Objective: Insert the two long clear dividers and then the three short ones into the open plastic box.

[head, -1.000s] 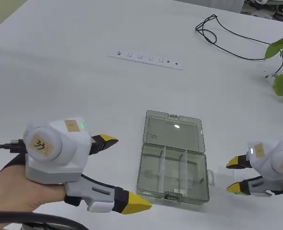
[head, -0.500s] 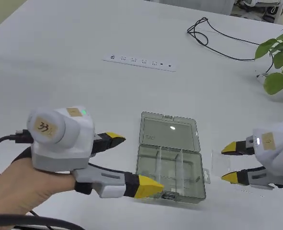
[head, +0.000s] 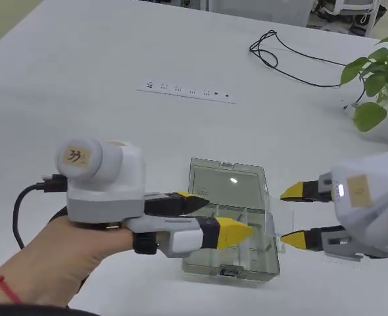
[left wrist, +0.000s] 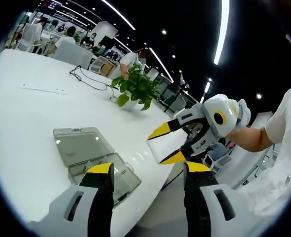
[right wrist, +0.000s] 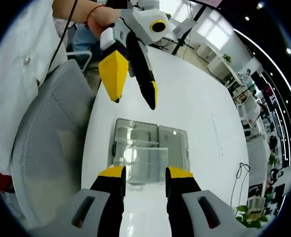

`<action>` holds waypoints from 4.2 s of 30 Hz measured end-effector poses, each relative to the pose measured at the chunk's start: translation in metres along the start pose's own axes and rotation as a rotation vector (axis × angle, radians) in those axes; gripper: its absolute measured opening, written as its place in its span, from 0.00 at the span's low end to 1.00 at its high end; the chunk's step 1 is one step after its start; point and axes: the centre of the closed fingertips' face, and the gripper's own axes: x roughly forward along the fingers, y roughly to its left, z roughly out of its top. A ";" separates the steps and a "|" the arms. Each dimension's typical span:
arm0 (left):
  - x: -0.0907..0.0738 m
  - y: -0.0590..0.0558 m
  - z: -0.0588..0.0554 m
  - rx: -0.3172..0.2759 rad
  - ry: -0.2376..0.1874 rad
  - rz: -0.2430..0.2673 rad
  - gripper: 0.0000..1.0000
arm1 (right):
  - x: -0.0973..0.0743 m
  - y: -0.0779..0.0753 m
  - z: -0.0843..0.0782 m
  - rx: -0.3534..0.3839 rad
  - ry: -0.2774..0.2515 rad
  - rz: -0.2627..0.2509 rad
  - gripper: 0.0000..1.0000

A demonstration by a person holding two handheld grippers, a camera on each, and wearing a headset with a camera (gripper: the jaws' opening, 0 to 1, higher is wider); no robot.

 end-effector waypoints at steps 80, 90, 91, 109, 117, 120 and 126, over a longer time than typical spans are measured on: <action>-0.012 -0.066 -0.023 0.530 0.063 -0.321 0.00 | -0.049 0.036 0.080 0.265 -0.287 0.466 0.10; -0.014 -0.069 -0.022 0.540 0.053 -0.329 0.00 | -0.048 0.046 0.081 0.282 -0.275 0.521 0.05; -0.014 -0.070 -0.022 0.538 0.052 -0.331 0.00 | -0.049 0.046 0.081 0.282 -0.278 0.523 0.04; -0.013 -0.066 -0.028 0.529 0.060 -0.312 0.00 | -0.044 0.053 0.082 0.261 -0.260 0.528 0.02; -0.014 -0.061 -0.029 0.504 0.053 -0.294 0.03 | -0.041 0.050 0.081 0.255 -0.251 0.514 0.02; -0.015 -0.058 -0.030 0.498 0.053 -0.277 0.09 | -0.040 0.048 0.080 0.258 -0.250 0.510 0.02; -0.018 -0.048 -0.030 0.493 0.053 -0.236 0.14 | -0.040 0.045 0.078 0.256 -0.250 0.495 0.02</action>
